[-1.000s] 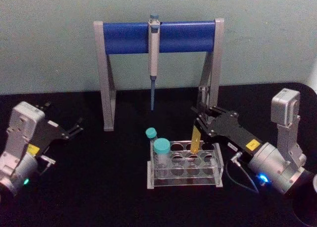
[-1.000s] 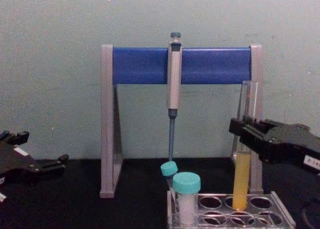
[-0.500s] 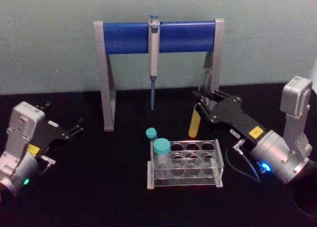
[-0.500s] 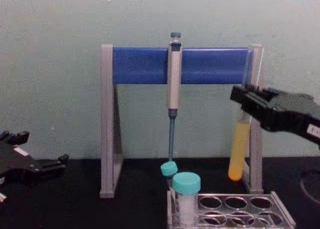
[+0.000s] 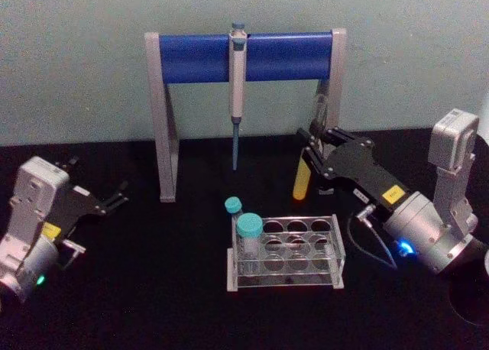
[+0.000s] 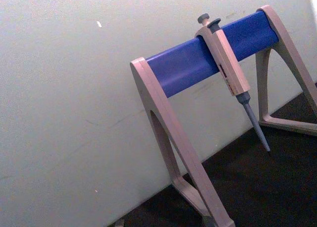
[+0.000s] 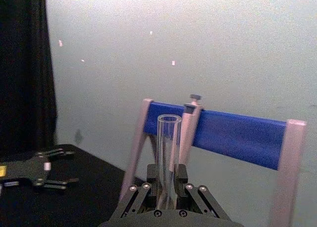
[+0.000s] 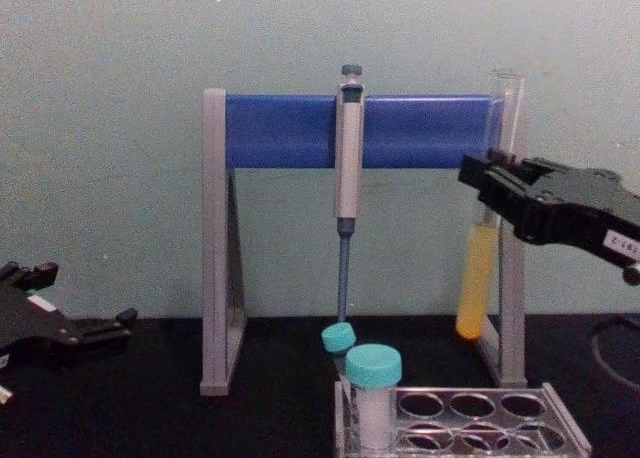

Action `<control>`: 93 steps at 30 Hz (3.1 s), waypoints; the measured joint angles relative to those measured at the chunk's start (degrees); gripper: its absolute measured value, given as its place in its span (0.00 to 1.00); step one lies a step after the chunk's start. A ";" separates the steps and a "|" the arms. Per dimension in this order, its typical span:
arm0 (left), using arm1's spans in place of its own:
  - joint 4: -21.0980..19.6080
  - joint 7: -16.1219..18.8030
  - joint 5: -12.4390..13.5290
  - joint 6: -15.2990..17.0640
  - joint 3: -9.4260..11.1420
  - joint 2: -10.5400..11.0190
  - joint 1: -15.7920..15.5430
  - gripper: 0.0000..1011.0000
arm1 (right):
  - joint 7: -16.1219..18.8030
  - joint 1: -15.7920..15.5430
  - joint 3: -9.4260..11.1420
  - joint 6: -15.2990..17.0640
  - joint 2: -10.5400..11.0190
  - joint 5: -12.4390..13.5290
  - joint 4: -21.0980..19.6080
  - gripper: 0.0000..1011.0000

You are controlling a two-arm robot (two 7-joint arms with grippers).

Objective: Pick up the test tube from the test tube rack, shake it, then place it back into the test tube rack.

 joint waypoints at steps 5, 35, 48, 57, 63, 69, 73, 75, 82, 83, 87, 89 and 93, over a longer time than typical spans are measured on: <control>0.00 0.00 0.00 0.00 0.00 0.00 0.00 1.00 | -2.04 -0.84 1.17 -0.62 0.20 -1.91 -0.69 0.23; 0.00 0.00 0.00 0.00 0.00 0.00 0.00 1.00 | 4.91 -1.68 -1.31 4.35 3.25 3.41 -2.76 0.23; 0.00 0.00 0.00 0.00 0.00 0.00 0.00 1.00 | 1.15 1.01 -1.48 0.95 0.09 1.68 1.11 0.23; 0.00 0.00 0.00 0.00 0.00 0.00 0.00 1.00 | -0.33 0.61 -0.34 0.91 -0.01 0.53 0.81 0.23; 0.00 0.00 0.00 0.00 0.00 0.00 0.00 1.00 | -1.86 -0.24 0.95 0.74 0.53 -0.96 -0.04 0.23; 0.00 0.00 0.00 0.00 0.00 0.00 0.00 1.00 | -2.84 -1.88 2.21 1.94 1.99 -2.51 -2.06 0.23; 0.00 0.00 0.00 0.00 0.00 0.00 0.00 1.00 | -2.85 -3.20 2.76 3.37 3.03 -2.79 -3.80 0.23; 0.00 0.00 0.00 0.00 0.00 0.00 0.00 1.00 | -2.29 -3.92 2.85 4.05 3.63 -2.72 -4.66 0.23; 0.00 0.00 0.00 0.00 0.00 0.00 0.00 1.00 | 0.87 -5.30 2.29 5.53 5.07 -0.45 -6.62 0.23; 0.00 0.00 0.00 0.00 0.00 0.00 0.00 1.00 | 1.23 -5.35 2.13 5.69 5.20 -0.15 -6.74 0.23; 0.00 0.00 0.00 0.00 0.00 0.00 0.00 1.00 | 3.46 -5.00 0.92 6.54 5.53 2.09 -6.83 0.23; 0.00 0.00 0.00 0.00 0.00 0.00 0.00 1.00 | 3.89 -4.69 0.51 6.59 5.51 2.60 -6.62 0.23; 0.00 0.00 0.00 0.00 0.00 0.00 0.00 1.00 | 4.70 -3.41 -0.85 6.31 5.03 3.38 -5.52 0.23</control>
